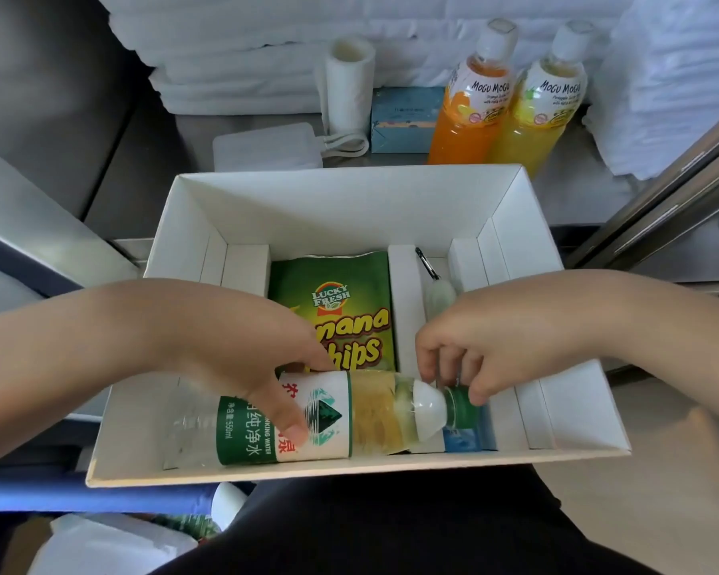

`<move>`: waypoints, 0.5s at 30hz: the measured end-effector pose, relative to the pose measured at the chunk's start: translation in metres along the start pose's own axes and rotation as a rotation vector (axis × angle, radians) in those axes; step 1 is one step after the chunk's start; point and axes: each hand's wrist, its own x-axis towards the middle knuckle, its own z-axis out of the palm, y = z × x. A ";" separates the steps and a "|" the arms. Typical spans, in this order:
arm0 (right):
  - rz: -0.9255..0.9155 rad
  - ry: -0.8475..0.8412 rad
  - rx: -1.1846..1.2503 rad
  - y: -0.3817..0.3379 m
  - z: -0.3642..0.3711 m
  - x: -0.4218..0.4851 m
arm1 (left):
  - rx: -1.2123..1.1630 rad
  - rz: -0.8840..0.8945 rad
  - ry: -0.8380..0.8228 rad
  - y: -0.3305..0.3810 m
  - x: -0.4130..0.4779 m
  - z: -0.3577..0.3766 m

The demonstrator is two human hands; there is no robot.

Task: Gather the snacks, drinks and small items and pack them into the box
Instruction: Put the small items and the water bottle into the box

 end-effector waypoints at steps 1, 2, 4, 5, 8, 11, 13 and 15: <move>0.001 0.004 -0.012 0.001 0.000 0.000 | -0.014 0.028 -0.024 0.002 -0.002 -0.001; 0.002 0.009 -0.024 0.001 0.001 0.000 | -0.038 0.021 0.015 0.001 0.000 0.003; 0.001 0.023 -0.036 0.001 0.003 0.001 | 0.027 0.034 0.023 0.002 0.004 0.003; -0.001 0.031 -0.034 0.001 0.003 0.002 | 0.032 0.043 0.026 0.000 0.006 0.004; -0.020 0.084 0.003 0.001 0.000 0.002 | -0.001 0.020 0.056 -0.002 0.006 0.006; -0.056 0.230 0.012 0.001 -0.011 -0.005 | -0.027 0.017 0.079 -0.009 0.001 0.008; -0.086 0.335 0.029 -0.003 -0.023 -0.010 | -0.021 -0.038 0.030 -0.011 0.006 0.005; -0.108 0.443 0.023 -0.008 -0.035 -0.014 | -0.055 -0.097 -0.037 -0.011 0.007 0.001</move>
